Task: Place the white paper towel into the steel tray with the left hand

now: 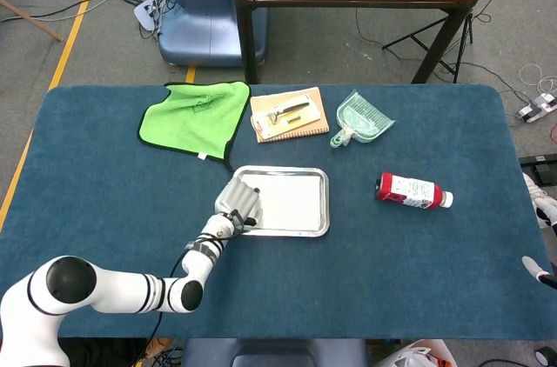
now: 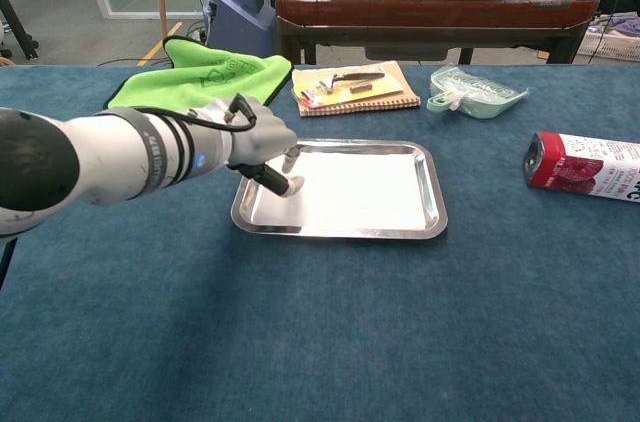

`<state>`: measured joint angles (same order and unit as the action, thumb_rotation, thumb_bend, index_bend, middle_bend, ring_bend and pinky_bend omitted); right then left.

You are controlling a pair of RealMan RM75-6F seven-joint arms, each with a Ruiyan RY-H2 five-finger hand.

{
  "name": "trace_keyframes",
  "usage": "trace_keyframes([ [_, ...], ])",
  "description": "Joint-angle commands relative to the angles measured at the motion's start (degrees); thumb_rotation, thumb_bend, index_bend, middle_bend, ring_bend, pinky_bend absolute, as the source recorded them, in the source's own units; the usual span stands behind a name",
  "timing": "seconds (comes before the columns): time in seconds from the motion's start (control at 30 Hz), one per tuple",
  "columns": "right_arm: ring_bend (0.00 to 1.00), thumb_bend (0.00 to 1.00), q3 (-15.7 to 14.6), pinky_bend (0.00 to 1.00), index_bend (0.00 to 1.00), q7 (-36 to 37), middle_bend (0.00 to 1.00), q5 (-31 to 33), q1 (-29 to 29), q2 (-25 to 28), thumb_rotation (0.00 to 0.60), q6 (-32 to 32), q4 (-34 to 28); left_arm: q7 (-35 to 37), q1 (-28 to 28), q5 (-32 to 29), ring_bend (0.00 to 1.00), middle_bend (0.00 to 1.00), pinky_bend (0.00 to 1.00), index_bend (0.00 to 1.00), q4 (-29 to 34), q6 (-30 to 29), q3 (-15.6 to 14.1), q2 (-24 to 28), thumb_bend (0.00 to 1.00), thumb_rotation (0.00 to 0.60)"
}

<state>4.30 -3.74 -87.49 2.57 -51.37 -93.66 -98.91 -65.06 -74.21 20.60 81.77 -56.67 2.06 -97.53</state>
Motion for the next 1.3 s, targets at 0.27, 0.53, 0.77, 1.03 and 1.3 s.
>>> trace_keyframes([
  [0.27,0.11,0.11,0.0,0.20,0.19,0.3,0.21,-0.4,-0.4,0.1,0.600,0.4,0.0,8.8,5.1,8.0,0.97,0.97,1.00,0.22,11.6,-5.1,2.0,8.5,0.43,0.053],
  [0.53,0.11,0.11,-0.2,0.20,0.19,0.9,0.21,-0.8,-0.7,0.4,0.600,1.2,0.4,17.2,12.2,17.0,0.85,0.85,0.97,0.20,21.1,-11.7,1.2,16.8,0.42,0.087],
  [0.77,0.11,0.11,-0.6,0.20,0.19,1.8,0.21,-1.2,-1.4,0.6,0.600,2.6,1.4,24.2,19.7,25.3,0.63,0.67,0.89,0.20,26.2,-17.4,-1.1,22.3,0.41,0.108],
  [1.03,0.11,0.12,-1.1,0.20,0.19,3.2,0.21,-2.0,-3.3,1.0,0.600,6.0,3.4,30.8,29.9,34.1,0.47,0.49,0.67,0.20,28.5,-24.7,-5.5,28.1,0.39,0.120],
  [1.3,0.11,0.08,-1.3,0.20,0.19,4.8,0.21,-4.2,-5.9,0.6,0.600,8.6,4.9,36.6,39.2,40.8,0.36,0.39,0.50,0.20,29.3,-30.9,-7.8,32.0,0.37,0.120],
])
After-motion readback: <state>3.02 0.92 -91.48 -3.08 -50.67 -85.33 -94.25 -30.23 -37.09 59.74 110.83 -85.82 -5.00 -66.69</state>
